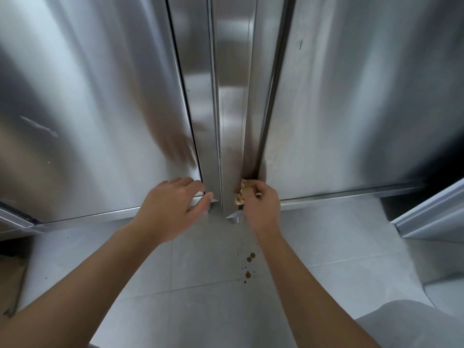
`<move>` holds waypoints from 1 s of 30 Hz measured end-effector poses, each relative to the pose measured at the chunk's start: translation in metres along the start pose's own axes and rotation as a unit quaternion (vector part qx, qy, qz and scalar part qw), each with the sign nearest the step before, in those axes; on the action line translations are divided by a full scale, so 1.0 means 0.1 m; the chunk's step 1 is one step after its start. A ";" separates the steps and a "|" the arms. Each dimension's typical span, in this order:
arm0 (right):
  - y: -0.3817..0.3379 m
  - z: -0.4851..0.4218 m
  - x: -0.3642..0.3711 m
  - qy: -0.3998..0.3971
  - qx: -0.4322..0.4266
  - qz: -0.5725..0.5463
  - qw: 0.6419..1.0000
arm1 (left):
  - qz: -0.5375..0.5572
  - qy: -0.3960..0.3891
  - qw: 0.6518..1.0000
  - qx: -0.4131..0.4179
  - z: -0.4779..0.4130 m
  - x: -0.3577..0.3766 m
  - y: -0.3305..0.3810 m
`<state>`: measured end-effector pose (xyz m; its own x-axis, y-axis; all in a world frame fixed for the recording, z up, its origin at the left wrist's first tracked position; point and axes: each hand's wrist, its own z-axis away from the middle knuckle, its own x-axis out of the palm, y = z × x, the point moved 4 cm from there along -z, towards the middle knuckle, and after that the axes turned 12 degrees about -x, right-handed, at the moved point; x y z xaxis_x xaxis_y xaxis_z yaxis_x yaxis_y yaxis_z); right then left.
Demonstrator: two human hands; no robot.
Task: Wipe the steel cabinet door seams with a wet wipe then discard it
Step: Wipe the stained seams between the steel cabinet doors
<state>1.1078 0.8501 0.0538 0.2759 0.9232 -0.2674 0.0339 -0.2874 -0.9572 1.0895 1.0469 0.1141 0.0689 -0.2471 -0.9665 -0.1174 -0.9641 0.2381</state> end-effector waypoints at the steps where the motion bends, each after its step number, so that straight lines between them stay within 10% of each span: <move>1: -0.12 -0.02 -0.05 0.014 -0.014 -0.030 0.999 | 0.000 -0.003 1.000 0.002 -0.01 0.01 0.02; 22: -0.76 0.00 -0.26 -0.004 -0.108 -0.142 0.984 | -0.012 0.008 1.000 0.028 -0.01 -0.05 0.24; 30: -0.10 0.19 -0.39 -0.130 -0.015 0.042 0.990 | -0.021 -0.006 0.999 0.039 0.08 0.01 0.31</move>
<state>1.0786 0.8218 0.0718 0.0215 0.9293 -0.3687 0.0510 -0.3694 -0.9279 1.0780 1.0178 0.1200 0.0641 -0.2049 -0.9767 -0.1923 -0.9629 0.1894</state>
